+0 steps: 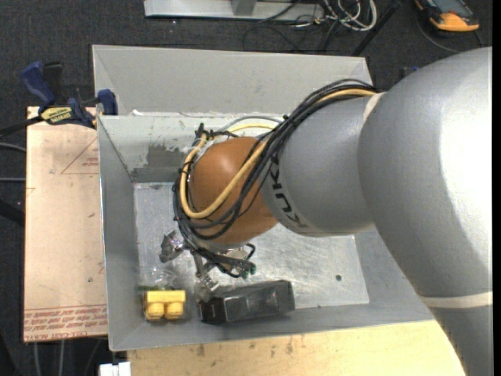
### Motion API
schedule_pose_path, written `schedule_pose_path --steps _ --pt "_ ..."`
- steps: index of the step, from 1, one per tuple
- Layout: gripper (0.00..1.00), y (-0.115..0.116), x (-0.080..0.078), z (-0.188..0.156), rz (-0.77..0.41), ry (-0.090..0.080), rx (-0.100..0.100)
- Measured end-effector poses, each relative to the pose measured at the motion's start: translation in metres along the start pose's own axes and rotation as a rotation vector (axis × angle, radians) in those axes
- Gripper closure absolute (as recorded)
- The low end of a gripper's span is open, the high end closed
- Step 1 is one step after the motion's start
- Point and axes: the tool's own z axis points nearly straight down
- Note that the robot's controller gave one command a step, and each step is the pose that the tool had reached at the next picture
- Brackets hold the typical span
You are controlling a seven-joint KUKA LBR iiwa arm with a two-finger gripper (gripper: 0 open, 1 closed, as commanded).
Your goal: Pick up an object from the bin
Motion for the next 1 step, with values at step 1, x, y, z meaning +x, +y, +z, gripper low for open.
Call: schedule_pose_path --steps 1 --pt "0.00 0.0006 0.0016 0.0007 0.000 0.007 -0.002"
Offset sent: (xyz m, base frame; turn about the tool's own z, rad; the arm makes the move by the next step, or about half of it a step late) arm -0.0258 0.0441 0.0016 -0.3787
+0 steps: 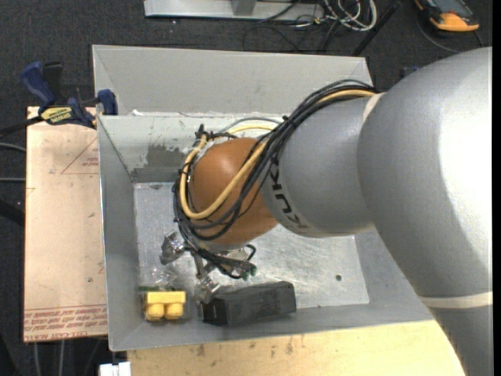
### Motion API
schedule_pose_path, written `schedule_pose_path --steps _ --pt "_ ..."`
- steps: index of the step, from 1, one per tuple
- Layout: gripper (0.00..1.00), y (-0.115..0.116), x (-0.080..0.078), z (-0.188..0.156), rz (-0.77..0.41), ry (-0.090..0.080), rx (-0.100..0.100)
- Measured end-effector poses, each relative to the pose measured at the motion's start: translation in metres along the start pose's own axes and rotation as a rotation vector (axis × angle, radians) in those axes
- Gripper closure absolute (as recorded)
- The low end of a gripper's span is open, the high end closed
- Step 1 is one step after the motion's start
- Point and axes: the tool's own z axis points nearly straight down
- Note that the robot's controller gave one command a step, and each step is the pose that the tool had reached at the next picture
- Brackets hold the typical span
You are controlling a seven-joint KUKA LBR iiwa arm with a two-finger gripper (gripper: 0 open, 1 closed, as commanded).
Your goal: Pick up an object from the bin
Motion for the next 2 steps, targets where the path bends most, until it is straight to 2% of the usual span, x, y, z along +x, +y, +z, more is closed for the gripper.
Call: schedule_pose_path --steps 1,2 --pt "1.00 0.0416 -0.0057 -0.0045 -0.369 0.026 0.005" --pt "1.00 0.0415 -0.0057 -0.0045 -0.369 0.026 0.005"
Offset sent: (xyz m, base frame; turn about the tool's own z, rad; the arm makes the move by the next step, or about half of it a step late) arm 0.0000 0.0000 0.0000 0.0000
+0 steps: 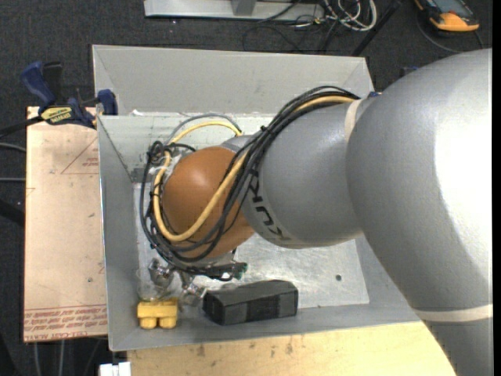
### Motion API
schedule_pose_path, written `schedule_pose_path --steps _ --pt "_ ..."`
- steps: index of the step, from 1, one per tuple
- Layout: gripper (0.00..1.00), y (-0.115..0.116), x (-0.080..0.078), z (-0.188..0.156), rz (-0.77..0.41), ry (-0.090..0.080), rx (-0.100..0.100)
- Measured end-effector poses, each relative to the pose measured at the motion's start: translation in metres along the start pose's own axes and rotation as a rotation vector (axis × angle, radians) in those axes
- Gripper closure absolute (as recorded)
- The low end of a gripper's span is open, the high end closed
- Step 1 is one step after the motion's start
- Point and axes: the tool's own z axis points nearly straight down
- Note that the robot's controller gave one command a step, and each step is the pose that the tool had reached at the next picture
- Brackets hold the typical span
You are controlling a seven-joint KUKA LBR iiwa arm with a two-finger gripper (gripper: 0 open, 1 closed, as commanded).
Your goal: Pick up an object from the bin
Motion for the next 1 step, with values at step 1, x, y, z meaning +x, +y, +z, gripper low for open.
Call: schedule_pose_path --steps 1 --pt "1.00 0.0068 -0.0022 -0.0556 -0.024 -0.004 -0.012"
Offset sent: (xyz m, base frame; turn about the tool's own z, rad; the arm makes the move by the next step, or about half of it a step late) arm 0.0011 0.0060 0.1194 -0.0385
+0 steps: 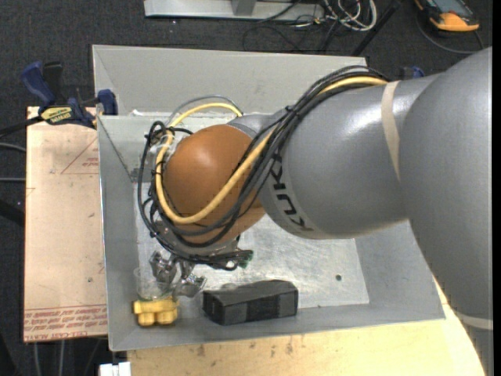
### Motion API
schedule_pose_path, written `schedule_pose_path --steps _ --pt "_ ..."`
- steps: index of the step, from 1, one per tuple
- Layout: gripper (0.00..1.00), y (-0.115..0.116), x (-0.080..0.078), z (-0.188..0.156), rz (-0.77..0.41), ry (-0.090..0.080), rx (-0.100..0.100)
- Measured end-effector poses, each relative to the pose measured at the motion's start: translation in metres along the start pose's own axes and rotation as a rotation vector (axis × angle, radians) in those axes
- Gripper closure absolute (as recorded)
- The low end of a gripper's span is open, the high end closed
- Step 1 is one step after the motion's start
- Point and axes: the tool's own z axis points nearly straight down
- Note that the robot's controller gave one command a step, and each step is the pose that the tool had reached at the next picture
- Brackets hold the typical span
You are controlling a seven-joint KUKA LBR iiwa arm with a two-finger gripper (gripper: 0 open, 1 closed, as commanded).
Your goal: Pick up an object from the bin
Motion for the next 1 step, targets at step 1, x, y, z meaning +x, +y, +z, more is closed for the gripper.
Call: schedule_pose_path --steps 1 --pt "1.00 -0.0041 -0.0042 -0.0638 -0.012 -0.008 0.002"
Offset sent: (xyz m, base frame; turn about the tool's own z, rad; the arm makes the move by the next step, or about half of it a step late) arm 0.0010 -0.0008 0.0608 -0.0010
